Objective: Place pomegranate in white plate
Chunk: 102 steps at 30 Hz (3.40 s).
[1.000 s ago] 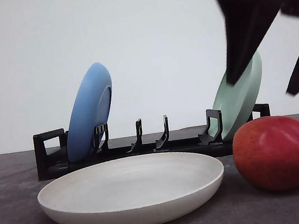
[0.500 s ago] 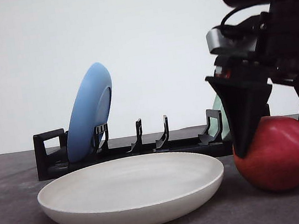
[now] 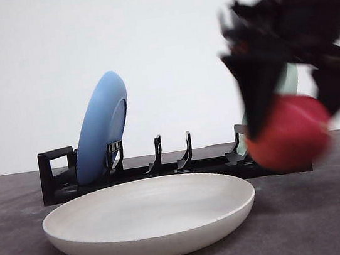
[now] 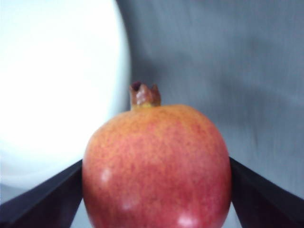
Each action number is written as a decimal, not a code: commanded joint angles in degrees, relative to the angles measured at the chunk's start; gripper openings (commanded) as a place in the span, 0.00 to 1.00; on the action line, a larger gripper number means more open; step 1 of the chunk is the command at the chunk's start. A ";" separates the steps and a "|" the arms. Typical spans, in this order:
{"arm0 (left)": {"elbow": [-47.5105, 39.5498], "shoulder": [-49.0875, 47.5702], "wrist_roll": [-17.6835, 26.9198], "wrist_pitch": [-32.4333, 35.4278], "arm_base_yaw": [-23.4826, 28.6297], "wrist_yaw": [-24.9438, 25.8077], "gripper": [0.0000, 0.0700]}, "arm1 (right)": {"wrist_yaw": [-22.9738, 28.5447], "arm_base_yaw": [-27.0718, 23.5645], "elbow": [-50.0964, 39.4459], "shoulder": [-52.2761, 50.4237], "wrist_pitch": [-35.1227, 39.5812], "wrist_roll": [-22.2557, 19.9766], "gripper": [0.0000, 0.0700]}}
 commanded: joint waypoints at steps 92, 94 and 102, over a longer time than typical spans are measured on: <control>0.35 0.20 -0.73 -3.91 -0.15 0.26 0.03 | -11.29 -21.91 -24.62 -26.88 26.26 -8.22 0.03; 0.35 0.10 -0.74 -4.42 -0.15 0.26 0.03 | -11.49 -21.91 -24.62 -26.88 26.40 -8.24 0.04; 0.35 0.03 -0.73 -4.16 -0.15 0.26 0.03 | -11.49 -21.91 -24.62 -26.88 28.75 -8.24 0.04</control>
